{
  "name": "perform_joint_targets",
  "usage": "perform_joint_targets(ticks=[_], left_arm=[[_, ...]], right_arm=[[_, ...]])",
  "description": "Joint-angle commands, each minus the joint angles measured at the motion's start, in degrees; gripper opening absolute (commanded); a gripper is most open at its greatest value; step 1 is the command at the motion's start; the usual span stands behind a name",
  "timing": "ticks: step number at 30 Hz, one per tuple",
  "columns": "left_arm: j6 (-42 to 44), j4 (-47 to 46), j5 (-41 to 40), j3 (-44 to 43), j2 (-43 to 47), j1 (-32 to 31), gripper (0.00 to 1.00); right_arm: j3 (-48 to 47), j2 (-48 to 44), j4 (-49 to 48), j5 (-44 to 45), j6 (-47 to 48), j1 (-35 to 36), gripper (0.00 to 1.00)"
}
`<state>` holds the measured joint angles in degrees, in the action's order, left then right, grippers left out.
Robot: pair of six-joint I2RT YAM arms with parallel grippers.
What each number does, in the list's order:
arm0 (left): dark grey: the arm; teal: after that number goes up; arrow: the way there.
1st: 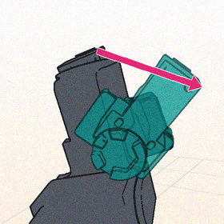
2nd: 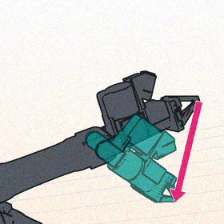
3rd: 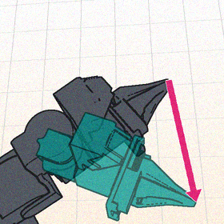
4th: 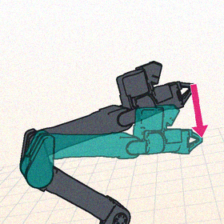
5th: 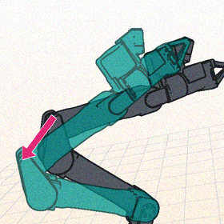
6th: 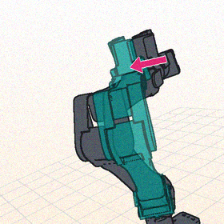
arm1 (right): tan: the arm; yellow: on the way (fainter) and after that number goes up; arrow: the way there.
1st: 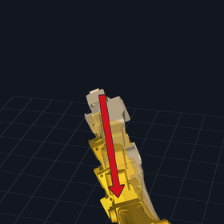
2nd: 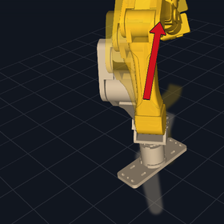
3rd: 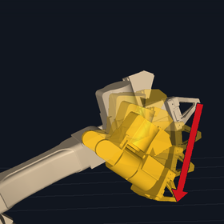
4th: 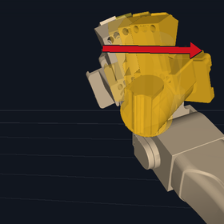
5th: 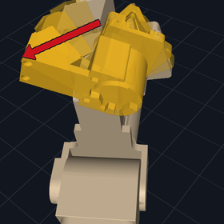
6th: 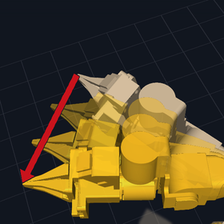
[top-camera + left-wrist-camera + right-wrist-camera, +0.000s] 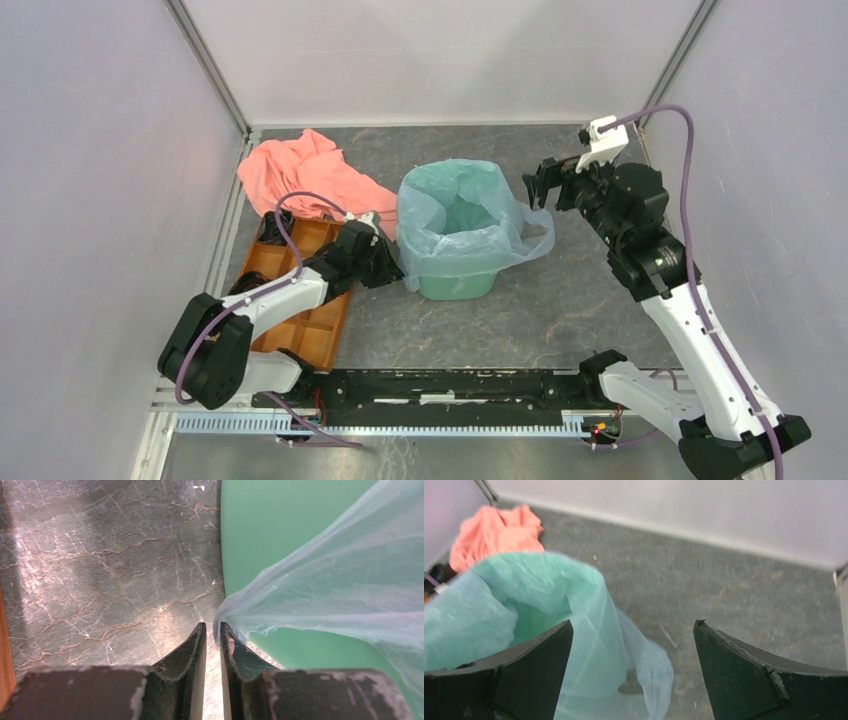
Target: Put the trash bags into the trash bin
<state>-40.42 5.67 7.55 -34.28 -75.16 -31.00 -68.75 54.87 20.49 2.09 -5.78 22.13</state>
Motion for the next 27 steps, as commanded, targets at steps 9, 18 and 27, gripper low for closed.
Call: perform_joint_targets(ticks=[9,18,27], left_arm=[[2.15,-0.62,1.12,0.92,1.04,-0.20,0.23],[1.55,-0.54,0.30,0.90,2.70,-0.20,0.23],[1.14,-0.59,0.39,-0.19,1.92,-0.20,0.21]], right_arm=[[-2.74,3.41,0.30,-4.24,-4.65,6.72,0.96],[-9.89,15.92,9.05,-1.66,0.07,22.10,0.65],[-8.13,28.31,9.65,1.15,1.00,27.33,0.44]])
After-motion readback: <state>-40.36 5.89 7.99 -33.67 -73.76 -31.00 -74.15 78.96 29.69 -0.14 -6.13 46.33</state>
